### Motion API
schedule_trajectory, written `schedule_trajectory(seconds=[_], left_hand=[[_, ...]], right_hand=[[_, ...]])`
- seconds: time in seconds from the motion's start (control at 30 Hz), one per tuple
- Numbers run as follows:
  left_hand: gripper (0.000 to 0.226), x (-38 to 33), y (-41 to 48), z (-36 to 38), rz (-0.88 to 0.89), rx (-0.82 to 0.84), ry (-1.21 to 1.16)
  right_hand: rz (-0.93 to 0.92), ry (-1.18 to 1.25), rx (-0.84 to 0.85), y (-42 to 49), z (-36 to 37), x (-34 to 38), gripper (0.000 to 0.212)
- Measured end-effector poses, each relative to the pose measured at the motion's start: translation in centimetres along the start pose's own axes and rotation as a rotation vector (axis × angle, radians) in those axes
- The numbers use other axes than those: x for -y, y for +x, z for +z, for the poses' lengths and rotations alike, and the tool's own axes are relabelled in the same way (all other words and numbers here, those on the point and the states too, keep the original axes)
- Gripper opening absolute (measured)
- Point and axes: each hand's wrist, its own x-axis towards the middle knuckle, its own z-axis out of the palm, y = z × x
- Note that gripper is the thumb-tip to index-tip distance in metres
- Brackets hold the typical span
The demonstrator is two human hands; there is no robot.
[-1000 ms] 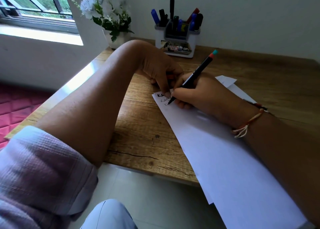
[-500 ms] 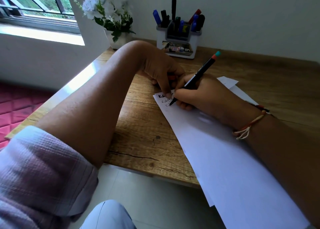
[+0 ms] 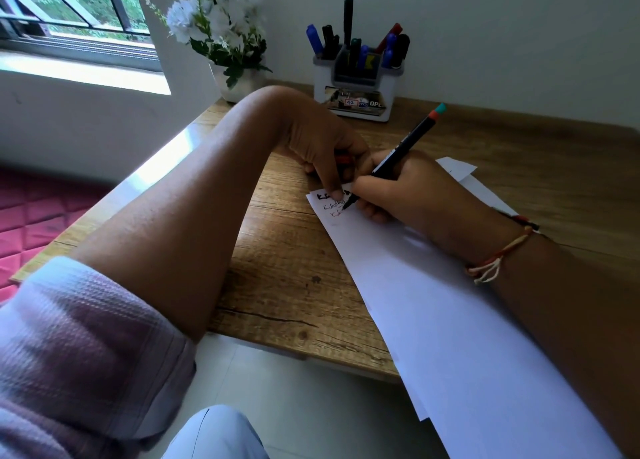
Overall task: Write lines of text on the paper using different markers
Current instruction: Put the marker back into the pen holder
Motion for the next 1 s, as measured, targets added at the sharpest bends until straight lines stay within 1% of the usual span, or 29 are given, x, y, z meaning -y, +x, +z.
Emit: schedule_trajectory(seconds=[0.17, 0.33, 0.63, 0.77, 0.93, 1.0], left_hand=[[0.041, 0.09, 0.10, -0.07, -0.001, -0.001, 0.003], [0.048, 0.21, 0.21, -0.12, 0.006, -0.001, -0.002], [0.046, 0.12, 0.11, -0.18, 0.021, 0.020, 0.038], [0.046, 0.17, 0.20, -0.15, 0.018, 0.021, 0.024], [0.030, 0.21, 0.22, -0.23, 0.019, 0.017, 0.025], [0.030, 0.21, 0.17, -0.19, 0.017, 0.010, 0.012]], right_hand=[[0.001, -0.018, -0.020, -0.06, 0.00, -0.04, 0.009], [-0.003, -0.048, -0.006, -0.06, -0.01, 0.15, 0.007], [-0.028, -0.083, -0.049, -0.05, -0.20, 0.14, 0.009], [-0.029, -0.100, -0.026, -0.14, -0.18, 0.22, 0.010], [-0.027, -0.121, -0.032, -0.09, -0.26, 0.25, 0.012], [-0.019, -0.116, -0.030, -0.06, -0.30, 0.28, 0.012]])
